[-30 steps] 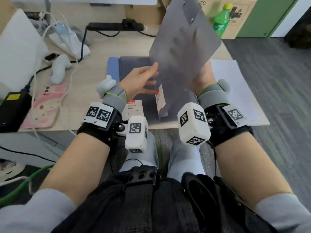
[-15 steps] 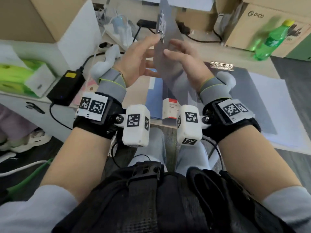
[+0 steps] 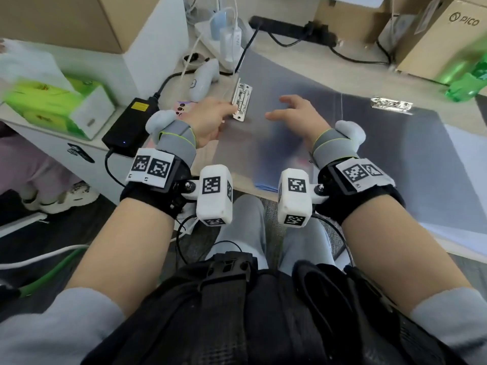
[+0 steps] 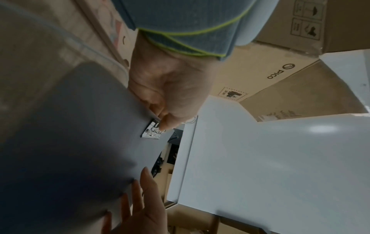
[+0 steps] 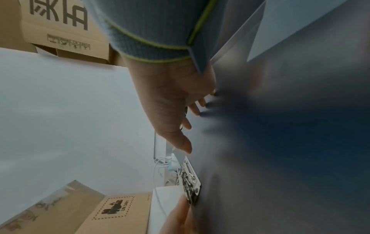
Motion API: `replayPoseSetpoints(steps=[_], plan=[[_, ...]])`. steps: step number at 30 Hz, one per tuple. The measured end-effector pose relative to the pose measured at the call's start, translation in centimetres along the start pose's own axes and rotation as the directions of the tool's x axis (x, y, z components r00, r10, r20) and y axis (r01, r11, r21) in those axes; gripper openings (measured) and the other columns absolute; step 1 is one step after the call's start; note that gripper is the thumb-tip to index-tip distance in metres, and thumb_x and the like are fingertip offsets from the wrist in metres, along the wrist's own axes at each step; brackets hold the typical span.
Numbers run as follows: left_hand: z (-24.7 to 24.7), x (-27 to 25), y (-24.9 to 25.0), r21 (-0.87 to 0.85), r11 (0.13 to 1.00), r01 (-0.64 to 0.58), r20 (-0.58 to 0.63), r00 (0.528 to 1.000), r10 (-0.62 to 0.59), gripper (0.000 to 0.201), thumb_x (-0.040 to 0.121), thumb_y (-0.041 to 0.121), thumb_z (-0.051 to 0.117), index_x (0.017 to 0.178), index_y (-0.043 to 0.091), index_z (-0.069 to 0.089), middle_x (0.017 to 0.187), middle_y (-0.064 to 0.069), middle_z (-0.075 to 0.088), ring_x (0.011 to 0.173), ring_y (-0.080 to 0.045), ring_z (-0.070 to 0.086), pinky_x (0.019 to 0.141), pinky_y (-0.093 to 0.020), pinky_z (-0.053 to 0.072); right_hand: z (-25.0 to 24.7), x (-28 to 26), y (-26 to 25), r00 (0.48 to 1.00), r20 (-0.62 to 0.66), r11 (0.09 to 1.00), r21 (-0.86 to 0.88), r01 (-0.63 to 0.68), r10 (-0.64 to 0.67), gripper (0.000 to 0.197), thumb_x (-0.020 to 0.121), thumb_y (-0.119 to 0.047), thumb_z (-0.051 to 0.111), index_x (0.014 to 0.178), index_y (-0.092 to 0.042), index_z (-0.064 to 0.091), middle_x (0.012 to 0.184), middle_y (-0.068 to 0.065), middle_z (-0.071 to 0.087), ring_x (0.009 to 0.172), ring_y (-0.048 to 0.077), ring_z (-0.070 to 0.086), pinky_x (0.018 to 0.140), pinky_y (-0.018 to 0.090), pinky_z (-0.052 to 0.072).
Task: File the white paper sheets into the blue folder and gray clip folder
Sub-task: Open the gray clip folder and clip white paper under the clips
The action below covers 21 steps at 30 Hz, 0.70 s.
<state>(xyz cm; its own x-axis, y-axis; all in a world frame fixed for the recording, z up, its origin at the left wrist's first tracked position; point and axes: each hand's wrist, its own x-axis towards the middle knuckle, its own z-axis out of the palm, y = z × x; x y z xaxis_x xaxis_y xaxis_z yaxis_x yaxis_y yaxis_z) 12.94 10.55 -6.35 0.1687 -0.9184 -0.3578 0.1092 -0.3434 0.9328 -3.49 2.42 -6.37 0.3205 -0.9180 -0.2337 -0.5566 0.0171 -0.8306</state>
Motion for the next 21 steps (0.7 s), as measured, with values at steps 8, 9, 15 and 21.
replayPoseSetpoints(steps=[8, 9, 15, 21], plan=[[-0.3, 1.7, -1.9, 0.173, 0.977, 0.126, -0.077, 0.99, -0.114, 0.022, 0.096, 0.005, 0.043, 0.086, 0.019, 0.057, 0.095, -0.007, 0.054, 0.075, -0.015, 0.045, 0.059, -0.022, 0.032, 1.0, 0.9, 1.4, 0.998, 0.061, 0.986, -0.169, -0.006, 0.017, 0.067, 0.082, -0.027, 0.07, 0.141, -0.024, 0.04, 0.143, 0.006, 0.022, 0.137, 0.026, 0.029, 0.117, 0.036, 0.024], [-0.3, 1.8, -2.0, 0.144, 0.982, 0.121, -0.094, 0.99, -0.108, 0.022, 0.096, 0.004, 0.043, 0.09, 0.02, 0.058, 0.088, -0.004, 0.058, 0.07, -0.011, 0.049, 0.057, -0.02, 0.036, 1.0, 0.9, 1.4, 0.997, 0.073, 0.981, -0.196, -0.005, 0.019, 0.066, 0.082, -0.028, 0.07, 0.141, -0.024, 0.04, 0.143, 0.006, 0.022, 0.137, 0.025, 0.03, 0.117, 0.035, 0.023], [-0.5, 1.8, -1.9, 0.062, 0.995, 0.074, -0.12, 0.991, -0.066, 0.026, 0.085, 0.047, 0.059, 0.078, 0.022, 0.058, 0.064, 0.006, 0.062, 0.053, -0.007, 0.052, 0.05, -0.017, 0.039, 0.8, 1.5, 0.9, 0.991, 0.132, 0.945, -0.325, 0.014, 0.03, 0.065, 0.082, -0.032, 0.069, 0.14, -0.027, 0.041, 0.143, 0.006, 0.021, 0.137, 0.027, 0.031, 0.117, 0.034, 0.023], [0.0, 3.1, -2.3, 0.482, 0.874, -0.067, -0.442, 0.843, 0.308, 0.049, 0.075, 0.06, 0.058, 0.084, 0.015, 0.072, 0.082, -0.001, 0.071, 0.075, -0.015, 0.061, 0.072, -0.025, 0.044, 0.0, 1.6, 0.6, 0.98, 0.19, 0.945, -0.327, 0.011, 0.054, 0.062, 0.085, -0.032, 0.067, 0.141, -0.023, 0.041, 0.144, 0.007, 0.021, 0.135, 0.022, 0.036, 0.116, 0.03, 0.023]])
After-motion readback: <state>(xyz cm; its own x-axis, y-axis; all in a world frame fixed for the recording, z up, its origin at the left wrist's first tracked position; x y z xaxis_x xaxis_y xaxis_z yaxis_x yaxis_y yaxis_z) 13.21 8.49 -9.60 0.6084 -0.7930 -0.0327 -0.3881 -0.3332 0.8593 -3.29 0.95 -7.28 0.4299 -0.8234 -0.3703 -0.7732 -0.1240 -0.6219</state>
